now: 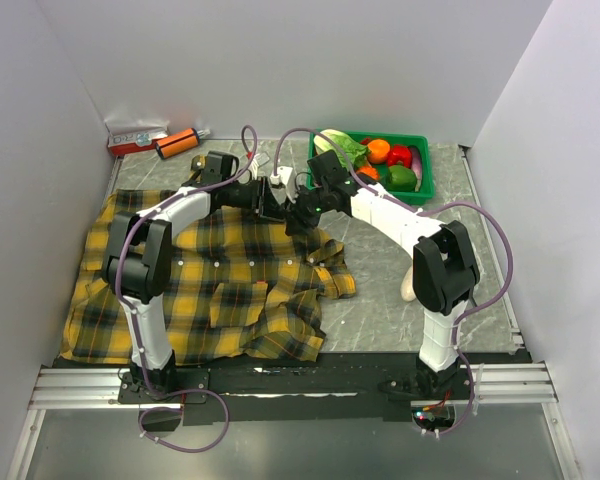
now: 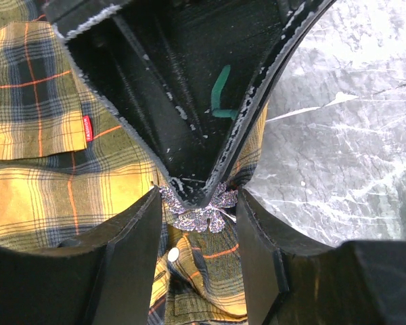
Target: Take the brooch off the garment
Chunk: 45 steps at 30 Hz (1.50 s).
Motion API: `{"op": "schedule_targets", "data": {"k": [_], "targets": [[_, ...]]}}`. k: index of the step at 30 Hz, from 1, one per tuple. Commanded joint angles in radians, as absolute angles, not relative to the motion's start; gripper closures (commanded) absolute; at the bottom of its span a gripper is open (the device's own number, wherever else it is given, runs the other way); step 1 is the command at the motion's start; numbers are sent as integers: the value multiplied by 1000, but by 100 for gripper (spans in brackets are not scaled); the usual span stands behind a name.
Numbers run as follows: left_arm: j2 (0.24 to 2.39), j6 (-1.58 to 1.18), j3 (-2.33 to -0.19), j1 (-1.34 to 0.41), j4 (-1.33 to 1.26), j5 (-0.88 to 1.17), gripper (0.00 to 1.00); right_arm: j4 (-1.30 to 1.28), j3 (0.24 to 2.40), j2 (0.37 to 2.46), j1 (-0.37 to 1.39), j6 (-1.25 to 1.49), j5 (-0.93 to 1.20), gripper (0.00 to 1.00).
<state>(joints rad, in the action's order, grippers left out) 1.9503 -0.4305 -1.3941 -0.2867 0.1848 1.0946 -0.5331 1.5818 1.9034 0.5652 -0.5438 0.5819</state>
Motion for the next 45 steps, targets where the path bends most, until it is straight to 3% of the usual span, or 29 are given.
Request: {"op": "schedule_targets", "data": {"k": [1,6,10,13,20,31,34,35,38,45], "targets": [[1950,-425,-1397,-296,176,1135,71,-488,1600,1850,569,-545,577,73],[1954,-422,-1397,-296,187,1138,76,-485,1601,1851,571,-545,575,74],[1954,-408,-1401,-296,215,1098,75,-483,1608,1855,574,-546,571,74],[1956,-396,-1405,-296,238,1072,81,-483,1609,1856,575,-548,568,74],[1954,-390,-1402,-296,250,1068,75,-482,1611,1861,572,-549,555,74],[1986,-417,-1427,-298,201,1146,99,-488,1618,1878,577,-554,558,73],[1982,-391,-1443,-296,224,1140,99,-538,1640,1870,575,-569,551,57],[1979,-367,-1453,-295,245,1134,99,-551,1644,1861,568,-562,536,48],[1973,-201,-1518,-293,415,1095,99,-592,1655,1790,493,-503,598,37],[2086,424,-1873,-285,1096,1059,99,-631,1668,1709,292,-281,775,31]]}}
